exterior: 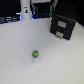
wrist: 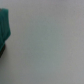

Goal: Open the kcup holder, insert the kcup into the holder, and close the kcup holder

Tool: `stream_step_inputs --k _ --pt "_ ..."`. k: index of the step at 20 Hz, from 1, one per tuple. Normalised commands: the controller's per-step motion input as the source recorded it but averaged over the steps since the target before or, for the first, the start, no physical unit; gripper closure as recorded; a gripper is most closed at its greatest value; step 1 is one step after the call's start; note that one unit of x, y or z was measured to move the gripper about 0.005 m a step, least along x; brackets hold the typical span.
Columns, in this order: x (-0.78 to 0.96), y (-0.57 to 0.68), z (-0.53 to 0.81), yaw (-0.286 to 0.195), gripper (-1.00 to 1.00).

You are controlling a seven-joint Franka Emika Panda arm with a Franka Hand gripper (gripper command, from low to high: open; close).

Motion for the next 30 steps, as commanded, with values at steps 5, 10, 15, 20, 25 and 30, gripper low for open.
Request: stream_step_inputs --k 5,10,15,20,25,30 --pt "-0.22 0.52 0.12 -0.153 -1.0" --pt "-0.27 0.63 0.05 -0.178 -1.0" --pt "-0.28 0.66 0.01 -0.185 -1.0" --pt "-0.33 0.67 0.0 -0.169 -1.0" --pt "-0.28 0.67 -0.05 -0.168 -1.0" --pt "-0.25 0.64 -0.16 -0.172 -1.0"
